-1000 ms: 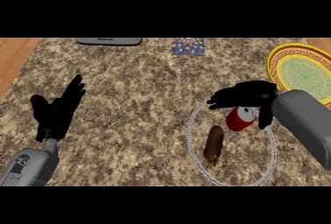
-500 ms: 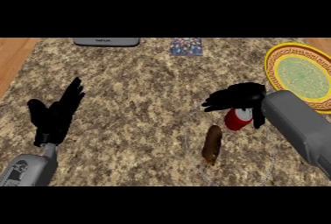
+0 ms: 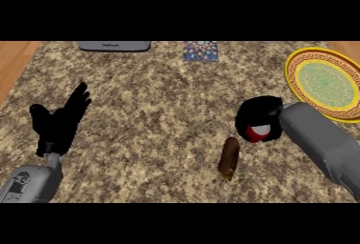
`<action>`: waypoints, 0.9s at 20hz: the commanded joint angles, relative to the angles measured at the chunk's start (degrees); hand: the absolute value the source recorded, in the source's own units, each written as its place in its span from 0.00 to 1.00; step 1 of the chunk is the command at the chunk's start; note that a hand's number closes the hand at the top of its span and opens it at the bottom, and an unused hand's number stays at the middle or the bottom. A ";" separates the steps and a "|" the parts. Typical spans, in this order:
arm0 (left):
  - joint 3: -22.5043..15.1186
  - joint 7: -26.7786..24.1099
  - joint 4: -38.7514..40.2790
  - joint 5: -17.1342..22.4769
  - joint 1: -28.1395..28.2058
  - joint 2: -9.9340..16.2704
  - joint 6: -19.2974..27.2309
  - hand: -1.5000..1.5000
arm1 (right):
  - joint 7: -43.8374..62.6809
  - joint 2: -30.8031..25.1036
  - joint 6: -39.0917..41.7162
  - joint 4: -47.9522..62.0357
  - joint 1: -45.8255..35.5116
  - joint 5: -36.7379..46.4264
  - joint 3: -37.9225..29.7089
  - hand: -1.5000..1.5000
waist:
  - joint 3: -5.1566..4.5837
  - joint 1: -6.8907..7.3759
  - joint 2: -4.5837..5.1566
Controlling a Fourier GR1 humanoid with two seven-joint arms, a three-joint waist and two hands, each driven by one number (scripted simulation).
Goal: Pick the can from the placemat and place it in the plate
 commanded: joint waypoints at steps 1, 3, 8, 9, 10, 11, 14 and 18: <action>-0.25 -0.47 1.00 -1.45 -0.28 -0.68 0.42 0.50 | -10.14 0.74 -0.64 0.39 3.77 -0.04 0.43 1.00 | 0.40 -0.46 0.41; 1.64 1.10 0.12 0.53 -1.16 1.24 -1.76 0.50 | -11.74 -0.10 0.39 2.54 2.59 -1.29 -0.95 1.00 | 0.42 0.04 0.51; 0.14 0.82 -0.99 -0.50 0.47 -1.08 0.06 0.50 | 12.20 3.88 0.45 6.63 1.36 -11.31 -13.16 1.00 | 0.45 0.11 0.44; 1.05 -0.63 0.52 -0.64 -0.14 -0.71 0.10 0.50 | 18.89 2.69 1.25 8.77 -0.72 -13.84 -16.80 1.00 | 0.32 -0.64 0.63; 0.96 -0.65 -0.05 -0.71 0.79 -0.24 -0.10 0.50 | 24.32 2.67 -1.20 11.08 0.89 -15.92 -19.67 1.00 | 0.41 -1.02 0.53; 1.11 0.08 0.09 -0.63 -0.14 -0.24 0.12 0.50 | 28.63 1.67 -2.03 13.08 0.08 -17.62 -22.19 1.00 | 0.42 -1.96 0.70; 0.61 -0.29 -0.12 -1.01 1.07 -0.05 -0.20 0.50 | 42.42 1.07 -8.83 16.89 -2.92 -21.22 -28.14 1.00 | 0.25 -1.25 0.01; 1.23 0.00 0.81 -0.62 0.45 0.19 -0.47 0.50 | 56.64 1.99 -26.25 16.69 -10.20 -23.16 -33.34 1.00 | 0.16 -0.37 -0.21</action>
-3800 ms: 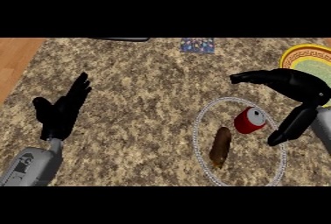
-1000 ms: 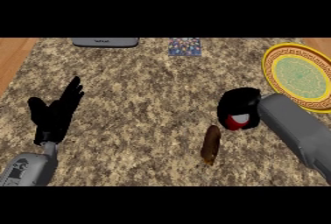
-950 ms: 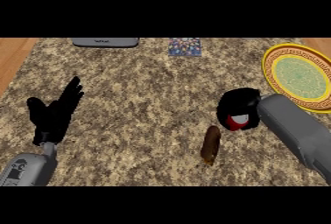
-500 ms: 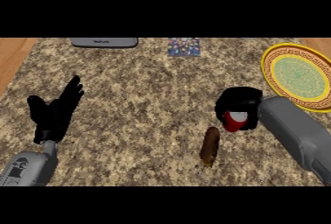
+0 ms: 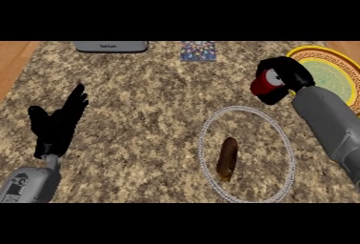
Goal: Pick the can from the placemat and place it in the plate
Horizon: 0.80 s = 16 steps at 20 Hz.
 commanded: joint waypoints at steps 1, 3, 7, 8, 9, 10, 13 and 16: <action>-0.27 0.19 -0.11 0.06 -0.84 -0.07 -0.55 0.50 | 16.28 0.08 -16.33 2.08 -6.32 -2.22 -5.85 1.00 | -0.03 0.74 -0.07; -1.22 -0.18 -0.18 -0.57 0.54 -0.76 -0.26 0.50 | 22.60 -0.74 -24.51 2.72 -8.84 0.02 -5.16 1.00 | -0.13 0.94 -0.35; -0.60 1.10 -0.47 -0.42 -1.57 -0.62 -0.01 0.50 | 36.16 2.19 -37.23 6.82 -12.61 4.61 -2.80 1.00 | -0.03 1.44 0.25; 0.06 -0.99 1.18 0.03 -1.19 -0.80 -0.95 0.50 | 38.12 3.01 -40.02 7.58 -12.37 5.15 -2.63 1.00 | -0.04 1.00 0.43; -0.54 -2.53 1.36 -0.99 0.80 -0.93 -0.84 0.50 | 41.19 4.05 -40.75 8.12 -12.91 5.01 -2.93 1.00 | -0.02 0.78 0.18; -0.24 0.79 -0.97 -0.10 -0.36 -0.73 -0.60 0.50 | 40.79 2.95 -41.63 8.33 -12.79 4.11 -4.21 1.00 | 0.12 1.12 0.32; 0.27 -1.99 1.69 -1.20 0.05 -1.49 -0.67 0.50 | 43.37 3.93 -44.97 10.19 -10.76 4.48 -4.71 1.00 | 0.12 0.73 0.53; 2.04 -1.78 1.12 0.66 0.46 -0.58 -2.94 0.50 | 40.15 -1.83 -43.04 7.73 -9.65 1.63 -8.13 1.00 | 0.15 0.38 0.44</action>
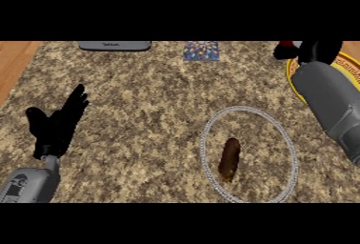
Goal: Pick the can from the placemat and place it in the plate
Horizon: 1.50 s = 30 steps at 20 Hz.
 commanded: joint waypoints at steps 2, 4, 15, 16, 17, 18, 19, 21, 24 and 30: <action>1.83 -0.97 0.01 0.42 1.11 0.82 -1.96 0.50 | -2.20 -4.99 -1.50 -0.52 4.19 -1.85 -3.38 1.00 | 0.07 -0.18 0.12; 0.19 2.98 -1.72 -0.67 -0.76 -0.82 -0.18 0.50 | -0.38 -6.32 0.05 1.43 1.79 -1.55 -3.94 1.00 | 0.09 0.26 0.26; 0.01 -0.21 -0.51 -3.12 -0.23 -3.05 0.17 0.50 | -8.49 -12.80 13.15 5.26 9.32 -2.80 -6.56 1.00 | 0.17 1.23 0.73; 0.13 -0.77 0.59 -3.31 -1.03 -3.42 0.00 0.50 | -12.69 -13.59 13.50 2.93 11.80 -6.46 -10.22 1.00 | 0.21 0.69 0.73; -1.05 -1.12 -1.58 -3.67 2.43 -3.68 0.24 0.50 | -14.07 -15.80 15.76 1.46 12.06 -11.15 -14.72 1.00 | 0.33 0.87 0.64; 1.52 -0.82 0.17 -1.82 -0.87 -1.69 -1.91 0.50 | -13.11 -12.65 15.52 2.35 13.04 -12.02 -15.55 1.00 | 0.29 0.78 0.85; 1.57 -2.73 1.62 -1.93 0.43 -2.53 -1.93 0.50 | -15.52 -12.28 15.92 2.40 15.18 -12.33 -15.92 0.00 | 0.27 0.87 0.94; 1.00 -0.60 0.21 -2.58 -0.53 -2.93 -1.24 0.50 | -18.45 -15.52 22.04 2.06 14.35 -11.97 -15.79 0.00 | 0.24 0.99 0.74; 1.50 1.08 -0.31 -1.82 -1.52 -2.03 -2.67 0.50 | -23.84 -15.58 19.89 0.62 14.70 -12.52 -16.89 0.00 | 0.29 1.54 0.93; 1.69 -0.39 1.52 -3.58 -0.66 -3.10 -0.87 0.50 | -37.51 -15.07 14.83 -7.33 15.29 -16.56 -21.52 0.00 | 0.22 0.10 0.33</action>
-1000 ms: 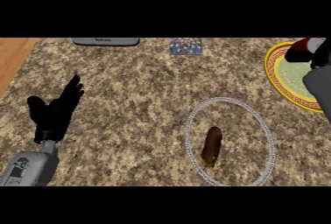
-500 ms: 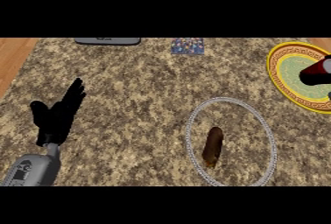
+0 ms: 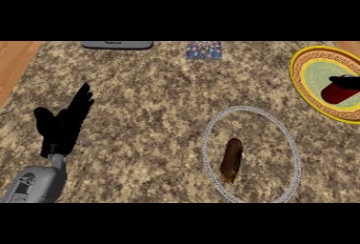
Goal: Pick the can from the placemat and place it in the plate
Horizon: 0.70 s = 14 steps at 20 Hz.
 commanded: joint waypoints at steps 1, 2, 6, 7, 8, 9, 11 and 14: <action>0.72 1.73 -1.89 0.36 0.64 1.05 -0.22 0.50 | -10.41 0.26 -0.61 -6.00 -0.08 -4.51 -4.72 0.00 | 0.04 -0.22 -0.45; 0.36 1.45 -1.01 -0.19 0.49 0.02 0.61 0.50 | -13.25 1.88 0.58 -7.43 0.47 -6.00 -5.94 0.00 | 0.01 -0.62 -0.45; 0.44 2.42 -1.45 -0.21 -0.13 -0.66 0.59 0.50 | -13.00 0.34 5.03 -7.79 -0.62 -11.73 -11.83 0.00 | -0.11 -0.94 -0.55; 2.52 1.14 -1.72 1.31 2.58 1.82 -1.72 0.50 | -9.37 1.26 5.81 -9.36 -0.92 -12.89 -12.23 0.00 | -0.23 -1.52 -1.06; 3.49 1.37 0.59 1.00 -0.78 2.43 -1.63 0.50 | -8.07 2.42 6.63 -8.48 -1.27 -14.41 -13.54 0.00 | -0.21 -1.70 -0.83; 1.58 1.77 -2.27 -0.24 1.57 0.86 -0.01 0.50 | -8.06 1.17 10.43 -8.24 -0.76 -16.22 -15.04 0.00 | -0.16 -1.34 -0.88; 2.22 2.06 1.52 -0.19 -2.71 -0.23 0.30 0.50 | -7.18 1.40 15.06 -7.96 0.49 -18.27 -16.34 0.00 | -0.20 -2.09 -0.72; 2.12 1.91 -0.33 -0.60 -0.27 -0.19 -0.29 0.50 | -9.24 -2.12 22.56 -8.22 3.82 -20.37 -18.25 0.00 | -0.19 -1.54 -0.74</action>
